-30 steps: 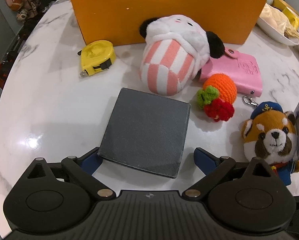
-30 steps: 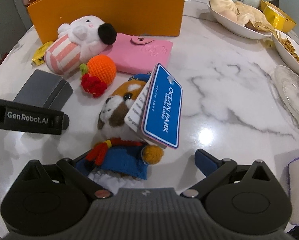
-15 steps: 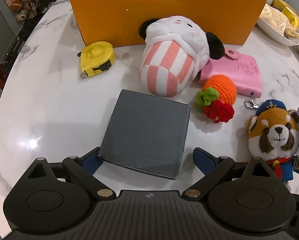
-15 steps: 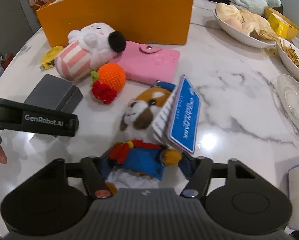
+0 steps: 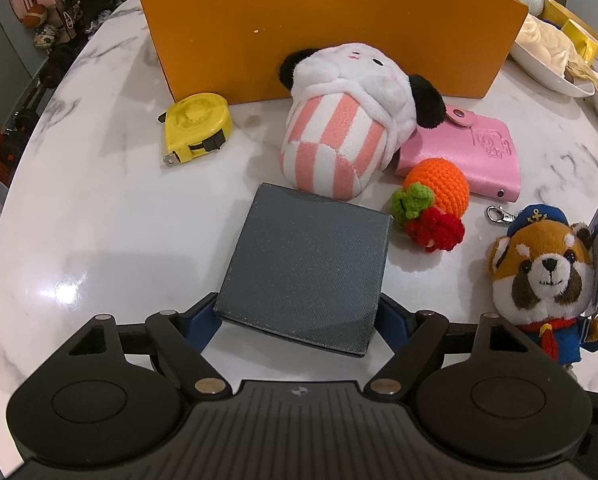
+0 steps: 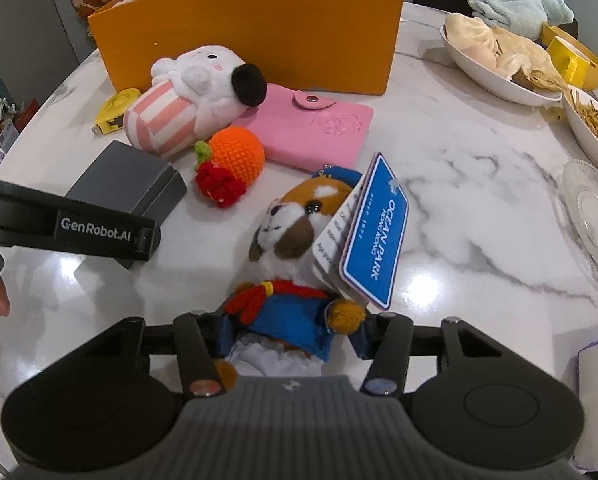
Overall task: Organize objects
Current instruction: 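Hold the left gripper at the notebook while the right gripper lifts the keychain, then lift the notebook with the left gripper while the right gripper holds the keychain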
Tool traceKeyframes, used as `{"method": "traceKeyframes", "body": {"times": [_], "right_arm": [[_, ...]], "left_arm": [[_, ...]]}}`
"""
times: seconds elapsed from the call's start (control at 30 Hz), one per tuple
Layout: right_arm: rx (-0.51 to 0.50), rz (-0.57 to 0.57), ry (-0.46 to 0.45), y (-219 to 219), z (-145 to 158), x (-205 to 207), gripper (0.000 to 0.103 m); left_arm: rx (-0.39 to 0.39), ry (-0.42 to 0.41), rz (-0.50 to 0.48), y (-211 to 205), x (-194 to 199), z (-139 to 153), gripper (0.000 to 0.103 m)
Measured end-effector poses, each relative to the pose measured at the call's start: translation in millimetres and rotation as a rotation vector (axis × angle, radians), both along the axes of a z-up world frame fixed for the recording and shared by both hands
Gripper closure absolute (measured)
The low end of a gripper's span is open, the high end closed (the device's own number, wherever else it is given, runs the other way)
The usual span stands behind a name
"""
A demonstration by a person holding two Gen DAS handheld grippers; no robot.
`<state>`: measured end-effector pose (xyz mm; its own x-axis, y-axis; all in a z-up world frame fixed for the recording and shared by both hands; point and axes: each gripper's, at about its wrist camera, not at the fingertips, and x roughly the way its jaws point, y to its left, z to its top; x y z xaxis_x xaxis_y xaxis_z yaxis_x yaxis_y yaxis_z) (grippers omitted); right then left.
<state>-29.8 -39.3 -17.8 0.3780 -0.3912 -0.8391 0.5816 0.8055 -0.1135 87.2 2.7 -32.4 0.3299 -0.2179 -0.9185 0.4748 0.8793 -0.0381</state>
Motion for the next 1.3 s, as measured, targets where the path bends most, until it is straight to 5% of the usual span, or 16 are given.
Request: {"method": "traceKeyframes", "body": {"times": [0.27, 1.3], "right_arm": [[0.007, 0.017, -0.013, 0.6, 4.0, -4.8, 0.055], [0.043, 0.022, -0.045, -5.5, 19.1, -23.5, 0.056]], "left_arm": [[-0.017, 0.019, 0.003, 3.8, 1.1, -0.4, 0.009], [-0.014, 0.021, -0.059, -4.3, -16.5, 15.1, 0.009]]}}
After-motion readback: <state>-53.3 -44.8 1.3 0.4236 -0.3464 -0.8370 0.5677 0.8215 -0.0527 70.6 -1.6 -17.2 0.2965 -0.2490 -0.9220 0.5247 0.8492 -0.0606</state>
